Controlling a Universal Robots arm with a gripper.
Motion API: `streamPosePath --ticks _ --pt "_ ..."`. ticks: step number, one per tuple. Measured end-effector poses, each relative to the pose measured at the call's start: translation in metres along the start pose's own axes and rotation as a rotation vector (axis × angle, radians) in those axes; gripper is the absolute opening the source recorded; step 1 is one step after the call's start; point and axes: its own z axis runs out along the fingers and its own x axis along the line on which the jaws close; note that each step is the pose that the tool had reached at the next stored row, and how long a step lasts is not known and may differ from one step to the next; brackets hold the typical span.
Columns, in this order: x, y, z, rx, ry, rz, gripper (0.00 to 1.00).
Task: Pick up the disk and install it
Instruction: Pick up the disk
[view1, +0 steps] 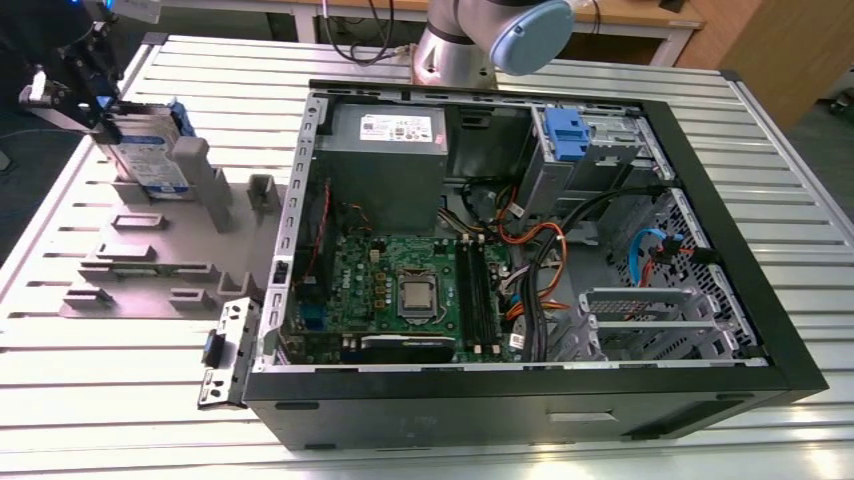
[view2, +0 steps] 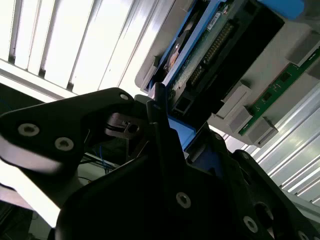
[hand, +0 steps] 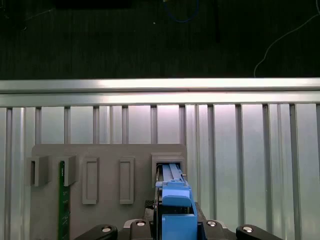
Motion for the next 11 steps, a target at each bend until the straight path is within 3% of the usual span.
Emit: streamPosePath --ticks 11 --pt "0.0000 0.0000 0.0000 -0.0007 0.0004 -0.016 0.37"
